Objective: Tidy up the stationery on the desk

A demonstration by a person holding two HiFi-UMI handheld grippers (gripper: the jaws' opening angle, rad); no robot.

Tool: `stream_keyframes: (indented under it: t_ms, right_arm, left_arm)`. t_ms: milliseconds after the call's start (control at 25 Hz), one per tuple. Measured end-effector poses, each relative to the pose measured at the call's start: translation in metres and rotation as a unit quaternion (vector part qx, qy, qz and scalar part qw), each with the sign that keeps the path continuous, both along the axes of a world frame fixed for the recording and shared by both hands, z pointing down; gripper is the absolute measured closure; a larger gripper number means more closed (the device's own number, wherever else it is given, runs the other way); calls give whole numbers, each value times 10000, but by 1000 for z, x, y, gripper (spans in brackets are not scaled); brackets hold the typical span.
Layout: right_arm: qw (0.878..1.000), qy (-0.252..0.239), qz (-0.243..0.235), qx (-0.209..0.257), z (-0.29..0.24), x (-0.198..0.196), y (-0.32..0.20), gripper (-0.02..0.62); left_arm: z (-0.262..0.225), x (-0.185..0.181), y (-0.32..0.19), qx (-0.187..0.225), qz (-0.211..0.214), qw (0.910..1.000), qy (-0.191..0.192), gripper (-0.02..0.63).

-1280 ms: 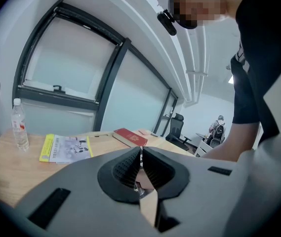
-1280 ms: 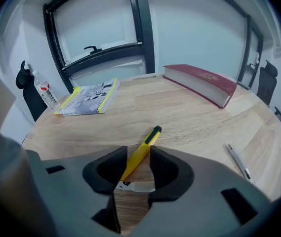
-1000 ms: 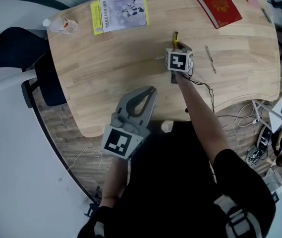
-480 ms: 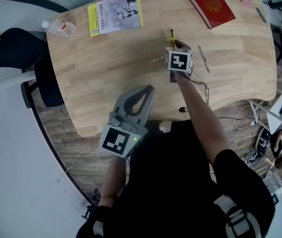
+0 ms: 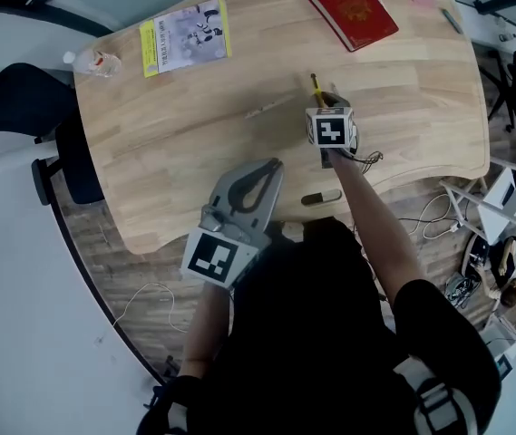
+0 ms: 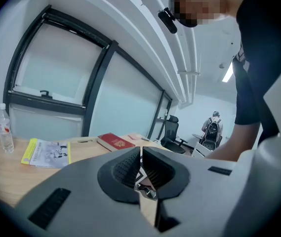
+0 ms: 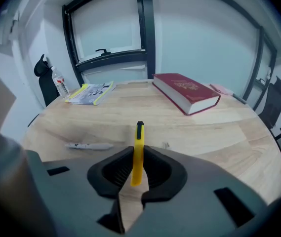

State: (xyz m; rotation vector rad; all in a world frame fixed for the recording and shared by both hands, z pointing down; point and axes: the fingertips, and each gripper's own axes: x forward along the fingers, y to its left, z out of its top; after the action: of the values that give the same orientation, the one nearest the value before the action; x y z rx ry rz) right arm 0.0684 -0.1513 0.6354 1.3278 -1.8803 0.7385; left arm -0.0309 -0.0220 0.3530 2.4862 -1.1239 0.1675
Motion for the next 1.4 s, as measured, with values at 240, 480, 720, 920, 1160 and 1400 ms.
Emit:
stream_keyframes:
  t_ms: [240, 480, 720, 920, 1160, 1400]
  right_arm:
    - [9987, 125, -375, -335, 20, 28, 34, 520]
    - [9965, 132, -692, -443, 28, 39, 47, 520]
    - [9954, 132, -861, -397, 32, 39, 44, 518]
    - [9951, 157, -892, -396, 33, 42, 43, 502]
    - [9953, 98, -883, -382, 28, 45, 47, 494]
    - [9957, -13, -921, -116, 12, 45, 40, 492]
  left_arm:
    - [0, 33, 9, -40, 62, 10000, -17, 566]
    - [3, 54, 14, -66, -16, 10000, -60, 566]
    - [7, 60, 19, -91, -167, 9997, -140, 566]
    - [10, 63, 25, -111, -250, 9994, -200, 566]
    - [3, 66, 25, -36, -262, 9995, -176, 566]
    - [-1, 67, 24, 20, -242, 9995, -205, 566]
